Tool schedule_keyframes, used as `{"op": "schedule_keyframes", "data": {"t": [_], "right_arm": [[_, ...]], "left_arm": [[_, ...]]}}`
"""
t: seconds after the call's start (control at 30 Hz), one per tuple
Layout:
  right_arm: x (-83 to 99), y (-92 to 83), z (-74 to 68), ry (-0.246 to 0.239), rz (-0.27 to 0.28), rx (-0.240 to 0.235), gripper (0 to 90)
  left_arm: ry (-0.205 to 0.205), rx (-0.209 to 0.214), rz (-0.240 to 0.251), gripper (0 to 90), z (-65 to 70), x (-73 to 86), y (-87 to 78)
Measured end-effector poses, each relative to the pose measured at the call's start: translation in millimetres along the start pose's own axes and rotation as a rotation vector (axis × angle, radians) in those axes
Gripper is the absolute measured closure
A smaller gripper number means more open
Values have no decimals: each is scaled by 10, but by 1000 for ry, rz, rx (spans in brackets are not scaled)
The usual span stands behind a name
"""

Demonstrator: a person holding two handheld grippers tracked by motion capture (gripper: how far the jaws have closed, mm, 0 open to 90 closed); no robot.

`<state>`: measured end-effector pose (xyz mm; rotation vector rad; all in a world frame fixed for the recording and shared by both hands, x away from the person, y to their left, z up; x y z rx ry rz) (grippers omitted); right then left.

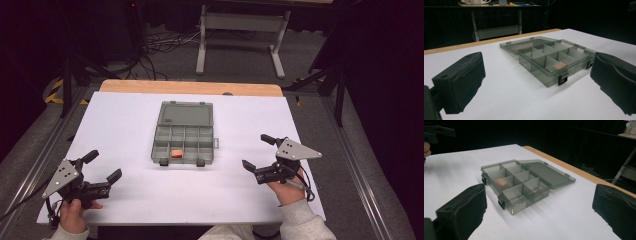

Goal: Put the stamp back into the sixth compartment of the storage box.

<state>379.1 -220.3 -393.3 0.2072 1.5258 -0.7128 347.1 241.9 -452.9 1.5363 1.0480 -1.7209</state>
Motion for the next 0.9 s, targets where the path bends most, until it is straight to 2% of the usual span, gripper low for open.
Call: {"op": "schedule_keyframes", "data": {"t": [0.3, 0.53, 0.67, 0.8, 0.9], "right_arm": [[346, -71, 26, 54, 5, 22, 2], [608, -66, 9, 89, 13, 24, 2], [705, -53, 1, 95, 17, 38, 2], [784, -20, -10, 119, 7, 25, 3], [778, -14, -10, 106, 12, 18, 2]], "left_arm": [[12, -16, 12, 4, -8, 8, 5], [7, -11, 10, 4, -10, 17, 9], [-4, -5, 9, 4, -16, 25, 14], [-15, 1, 6, 4, -31, 38, 19], [-23, -5, 8, 4, -40, 43, 23]]}}
Point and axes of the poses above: each handheld gripper's, and its own axes: y roughly forward along the jaws, x roughly out of its underside, z roughly to its right, the point moved 6 cm from there along y, roughly forward along the jaws, and after that the axes turned 7 degrees about -x, right-handed, at the moved point
